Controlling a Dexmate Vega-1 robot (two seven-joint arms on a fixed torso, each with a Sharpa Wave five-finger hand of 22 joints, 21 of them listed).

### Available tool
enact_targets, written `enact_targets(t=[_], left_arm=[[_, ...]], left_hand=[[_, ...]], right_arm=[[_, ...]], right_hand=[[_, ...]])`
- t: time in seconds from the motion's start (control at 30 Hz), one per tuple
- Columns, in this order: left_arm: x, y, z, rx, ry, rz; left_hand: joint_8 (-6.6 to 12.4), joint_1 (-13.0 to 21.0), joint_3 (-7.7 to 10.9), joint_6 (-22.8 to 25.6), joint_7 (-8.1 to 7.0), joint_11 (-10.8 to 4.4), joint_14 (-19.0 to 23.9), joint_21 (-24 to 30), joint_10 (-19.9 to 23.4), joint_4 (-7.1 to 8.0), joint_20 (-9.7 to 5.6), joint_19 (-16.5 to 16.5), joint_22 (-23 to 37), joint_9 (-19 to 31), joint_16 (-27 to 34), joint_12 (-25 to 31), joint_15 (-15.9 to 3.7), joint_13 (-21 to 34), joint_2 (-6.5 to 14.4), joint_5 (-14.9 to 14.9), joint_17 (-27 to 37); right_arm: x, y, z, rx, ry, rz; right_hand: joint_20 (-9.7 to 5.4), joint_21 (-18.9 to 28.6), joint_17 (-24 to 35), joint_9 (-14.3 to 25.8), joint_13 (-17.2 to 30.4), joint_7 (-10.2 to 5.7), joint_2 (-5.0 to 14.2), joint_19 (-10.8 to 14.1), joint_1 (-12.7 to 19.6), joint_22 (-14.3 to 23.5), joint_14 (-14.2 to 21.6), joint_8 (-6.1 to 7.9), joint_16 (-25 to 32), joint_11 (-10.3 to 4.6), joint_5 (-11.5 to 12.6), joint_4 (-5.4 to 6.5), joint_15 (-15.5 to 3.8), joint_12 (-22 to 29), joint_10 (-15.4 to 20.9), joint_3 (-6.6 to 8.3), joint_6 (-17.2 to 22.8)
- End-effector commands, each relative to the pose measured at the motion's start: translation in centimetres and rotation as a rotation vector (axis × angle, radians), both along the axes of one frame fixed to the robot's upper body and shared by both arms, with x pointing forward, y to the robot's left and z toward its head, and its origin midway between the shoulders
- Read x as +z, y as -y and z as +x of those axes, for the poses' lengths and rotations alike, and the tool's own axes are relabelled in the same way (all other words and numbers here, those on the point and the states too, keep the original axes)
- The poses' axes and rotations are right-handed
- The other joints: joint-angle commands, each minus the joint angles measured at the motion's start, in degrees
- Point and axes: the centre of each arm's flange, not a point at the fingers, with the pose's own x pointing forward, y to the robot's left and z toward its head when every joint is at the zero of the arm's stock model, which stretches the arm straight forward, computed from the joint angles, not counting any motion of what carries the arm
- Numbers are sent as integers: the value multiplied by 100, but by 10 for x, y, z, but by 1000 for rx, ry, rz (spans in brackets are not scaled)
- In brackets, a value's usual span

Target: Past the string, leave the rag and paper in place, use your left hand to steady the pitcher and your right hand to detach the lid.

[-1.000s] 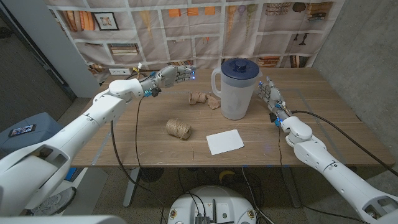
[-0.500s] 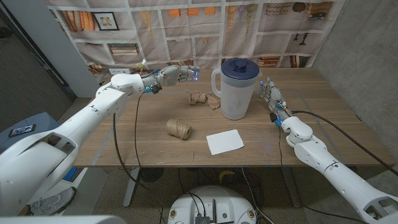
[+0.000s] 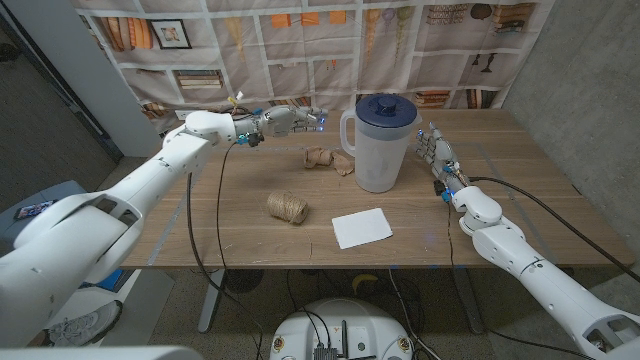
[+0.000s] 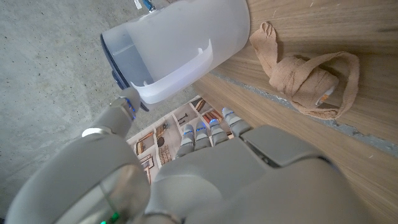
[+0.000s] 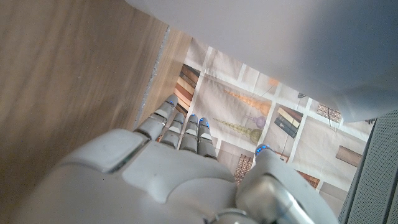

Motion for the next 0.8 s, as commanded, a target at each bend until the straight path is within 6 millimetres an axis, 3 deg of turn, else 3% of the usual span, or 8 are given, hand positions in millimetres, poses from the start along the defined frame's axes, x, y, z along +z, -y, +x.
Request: enact_targets(t=[0.03,0.33,0.53,0.8], left_arm=[[-3,16,5,-42,-16,45],[-9,27,7,-46,-15,46],[-11,33,9,-38,3,51],[-13,39,11,-39,8,63]], left_hand=[[18,144,54,-72,-21,-85,-63,11,-96,-5,9,-56,16,32,-1,-17,-63,22,-14,-13,26],[52,272,64,-37,-70,-137,-20,41,-61,-2,-9,-30,17,34,34,22,-136,25,-61,-11,26],[116,505,77,73,-192,-345,181,48,81,-2,-59,-21,18,35,92,90,-313,28,-136,-2,23],[150,670,74,137,-237,-377,289,28,152,0,-69,-133,18,35,108,114,-395,26,-194,-3,22]], right_arm=[[-4,0,-1,-6,-4,7],[-6,1,-3,-2,3,13],[-7,2,-4,-2,3,13],[-8,4,-9,-8,2,11]], right_hand=[[36,35,-5,17,15,-59,-36,5,-13,18,-3,34,40,13,15,2,30,40,10,56,10],[42,37,-18,17,15,-69,-34,7,-25,18,-6,32,45,20,10,6,33,43,16,67,7],[58,40,-26,17,14,-76,-33,13,-33,18,-6,32,49,18,7,9,38,44,19,73,8],[72,42,-38,17,14,-82,-29,17,-39,19,0,33,55,16,4,9,48,46,25,85,15]])
